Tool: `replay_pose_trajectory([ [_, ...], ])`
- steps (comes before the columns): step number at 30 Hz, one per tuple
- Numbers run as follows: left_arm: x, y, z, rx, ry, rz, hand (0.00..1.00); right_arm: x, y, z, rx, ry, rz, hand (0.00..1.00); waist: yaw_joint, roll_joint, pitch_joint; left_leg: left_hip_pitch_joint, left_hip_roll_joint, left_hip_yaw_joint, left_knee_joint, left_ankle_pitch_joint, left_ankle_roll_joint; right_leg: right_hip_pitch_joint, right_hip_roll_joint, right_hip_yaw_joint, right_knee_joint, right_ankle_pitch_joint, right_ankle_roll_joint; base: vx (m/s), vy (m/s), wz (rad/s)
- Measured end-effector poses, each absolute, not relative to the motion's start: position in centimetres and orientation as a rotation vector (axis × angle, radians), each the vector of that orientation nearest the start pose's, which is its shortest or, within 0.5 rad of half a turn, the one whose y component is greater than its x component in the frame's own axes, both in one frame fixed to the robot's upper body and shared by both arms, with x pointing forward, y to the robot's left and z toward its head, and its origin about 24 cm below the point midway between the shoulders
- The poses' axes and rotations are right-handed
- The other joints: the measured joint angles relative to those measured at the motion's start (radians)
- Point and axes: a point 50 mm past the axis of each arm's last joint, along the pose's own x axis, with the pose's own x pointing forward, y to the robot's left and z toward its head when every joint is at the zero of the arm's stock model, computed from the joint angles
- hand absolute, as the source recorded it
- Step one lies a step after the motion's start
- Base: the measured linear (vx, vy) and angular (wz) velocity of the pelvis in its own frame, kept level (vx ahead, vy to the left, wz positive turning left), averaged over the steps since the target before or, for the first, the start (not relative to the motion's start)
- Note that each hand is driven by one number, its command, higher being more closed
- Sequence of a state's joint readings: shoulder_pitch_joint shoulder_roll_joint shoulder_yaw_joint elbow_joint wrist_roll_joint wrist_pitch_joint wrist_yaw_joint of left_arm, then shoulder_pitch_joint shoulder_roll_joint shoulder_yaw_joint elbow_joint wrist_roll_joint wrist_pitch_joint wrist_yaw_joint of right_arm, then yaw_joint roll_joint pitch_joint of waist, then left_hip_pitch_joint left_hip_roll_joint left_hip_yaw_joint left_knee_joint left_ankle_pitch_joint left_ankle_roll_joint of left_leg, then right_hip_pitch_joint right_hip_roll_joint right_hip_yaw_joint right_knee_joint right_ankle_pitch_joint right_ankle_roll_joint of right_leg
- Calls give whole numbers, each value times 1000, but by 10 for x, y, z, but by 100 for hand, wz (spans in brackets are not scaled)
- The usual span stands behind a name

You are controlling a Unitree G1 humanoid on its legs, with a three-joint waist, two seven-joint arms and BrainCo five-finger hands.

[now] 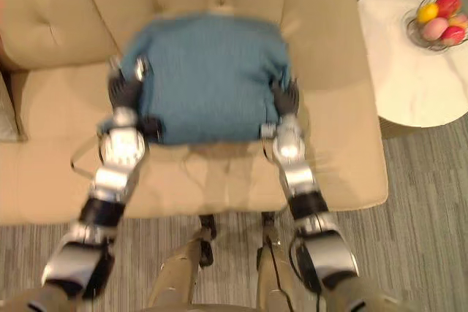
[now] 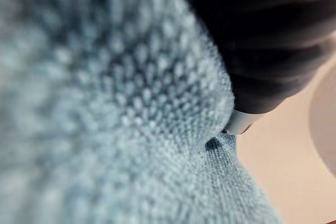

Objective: Pick up cushions and gather them together orderly.

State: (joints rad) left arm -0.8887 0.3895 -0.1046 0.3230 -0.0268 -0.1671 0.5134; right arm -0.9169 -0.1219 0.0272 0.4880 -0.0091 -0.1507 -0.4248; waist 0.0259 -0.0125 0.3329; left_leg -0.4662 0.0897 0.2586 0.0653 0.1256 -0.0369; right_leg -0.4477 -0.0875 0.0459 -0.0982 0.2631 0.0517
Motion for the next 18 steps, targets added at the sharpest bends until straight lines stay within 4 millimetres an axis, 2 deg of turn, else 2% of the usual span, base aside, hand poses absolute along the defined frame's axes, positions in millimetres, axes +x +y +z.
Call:
replay_pose_trajectory([
  [1, 354, 166, 298, 203, -864, 368, 100, 377, -115, 255, -21, -635, -237, 100, 0, 0, 8, -20, 1, -8, -4, 13, 0, -18, 2, -8, 0, 7, -1, -132, -40, 19],
  [2, 354, 166, 311, 207, -899, 383, 100, 377, -114, 267, -6, -665, -247, 100, 0, -1, 16, -26, 0, -12, -13, 25, 0, -26, 2, -12, 0, 10, -1, -85, -29, 16],
  [4, 351, 165, 355, 204, -1000, 444, 100, 379, -110, 302, 44, -735, -274, 100, 0, -1, 52, -27, -2, -22, -35, 45, 1, -32, 4, -20, 0, 19, -3, -87, -15, 12],
  [5, 352, 164, 372, 202, -1018, 468, 0, 382, -107, 316, 60, -746, -287, 100, -1, -1, 58, -31, -4, -27, -48, 54, 2, -39, 4, -25, 0, 20, -4, -102, -4, 15],
  [6, 354, 164, 389, 187, -1025, 495, 0, 383, -105, 329, 78, -756, -299, 0, -7, -1, 58, -34, -7, -36, -75, 72, 2, -48, 4, -35, 0, 20, -4, -70, -1, 16],
  [9, 357, 166, 410, 171, -1012, 526, 0, 383, -107, 349, 89, -775, -334, 0, -11, -2, 61, -39, -13, -53, -146, 112, 2, -75, 12, -50, -1, 21, -4, -44, -1, 17],
  [12, 365, 175, 417, 115, -936, 546, 0, 386, -112, 365, 63, -776, -353, 0, -11, -2, 93, -63, -17, -69, -160, 126, 5, -100, 12, -63, -1, 23, -5, -33, 15, 12],
  [14, 372, 182, 411, 97, -875, 556, 0, 389, -114, 367, 49, -756, -359, 0, -12, -3, 110, -80, -19, -74, -160, 128, 7, -114, 10, -68, -1, 23, -5, -18, 41, 9],
  [17, 382, 186, 398, 89, -803, 520, 0, 398, -121, 356, 15, -689, -357, 0, -12, -3, 133, -100, -21, -81, -160, 130, 8, -130, 8, -70, -1, 31, 0, -5, 70, 6],
  [18, 386, 188, 388, 83, -774, 511, 0, 401, -122, 348, 2, -656, -349, 0, -13, -3, 139, -103, -23, -81, -160, 130, 8, -134, 6, -70, -1, 31, 0, -8, 59, 0],
])
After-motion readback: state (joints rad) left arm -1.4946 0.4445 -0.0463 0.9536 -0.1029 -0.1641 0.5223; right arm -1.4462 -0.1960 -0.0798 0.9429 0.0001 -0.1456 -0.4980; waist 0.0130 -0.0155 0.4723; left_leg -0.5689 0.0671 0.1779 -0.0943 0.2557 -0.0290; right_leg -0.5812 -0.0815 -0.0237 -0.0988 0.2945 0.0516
